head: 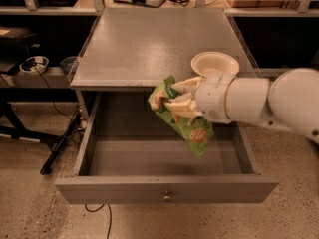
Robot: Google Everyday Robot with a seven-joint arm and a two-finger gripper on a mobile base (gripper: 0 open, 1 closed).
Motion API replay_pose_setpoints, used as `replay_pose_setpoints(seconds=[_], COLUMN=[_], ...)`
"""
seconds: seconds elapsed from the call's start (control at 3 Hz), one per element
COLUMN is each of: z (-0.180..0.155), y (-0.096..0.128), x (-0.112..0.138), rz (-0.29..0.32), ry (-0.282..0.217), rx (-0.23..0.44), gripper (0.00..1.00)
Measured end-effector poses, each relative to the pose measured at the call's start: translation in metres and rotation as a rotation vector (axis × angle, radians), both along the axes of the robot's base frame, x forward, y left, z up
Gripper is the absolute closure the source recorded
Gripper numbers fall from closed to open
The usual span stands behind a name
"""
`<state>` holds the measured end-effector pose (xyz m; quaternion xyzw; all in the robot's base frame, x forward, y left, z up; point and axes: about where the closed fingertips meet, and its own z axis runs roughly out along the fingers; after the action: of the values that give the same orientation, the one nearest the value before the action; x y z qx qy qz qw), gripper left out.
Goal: Place green rice chip bag into top drawer
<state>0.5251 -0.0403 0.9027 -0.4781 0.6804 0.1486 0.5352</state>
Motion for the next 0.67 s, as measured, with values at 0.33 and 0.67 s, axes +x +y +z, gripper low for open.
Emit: replay_pose_setpoints(seconds=[0.33,0.67], z=[-0.040,-0.061], y=[0.007,0.011], x=[-0.005,-0.005], rz=[-0.060,-0.088], ry=[0.001,0.002], rx=[-0.074,-0.112], gripper=[1.00,1.00])
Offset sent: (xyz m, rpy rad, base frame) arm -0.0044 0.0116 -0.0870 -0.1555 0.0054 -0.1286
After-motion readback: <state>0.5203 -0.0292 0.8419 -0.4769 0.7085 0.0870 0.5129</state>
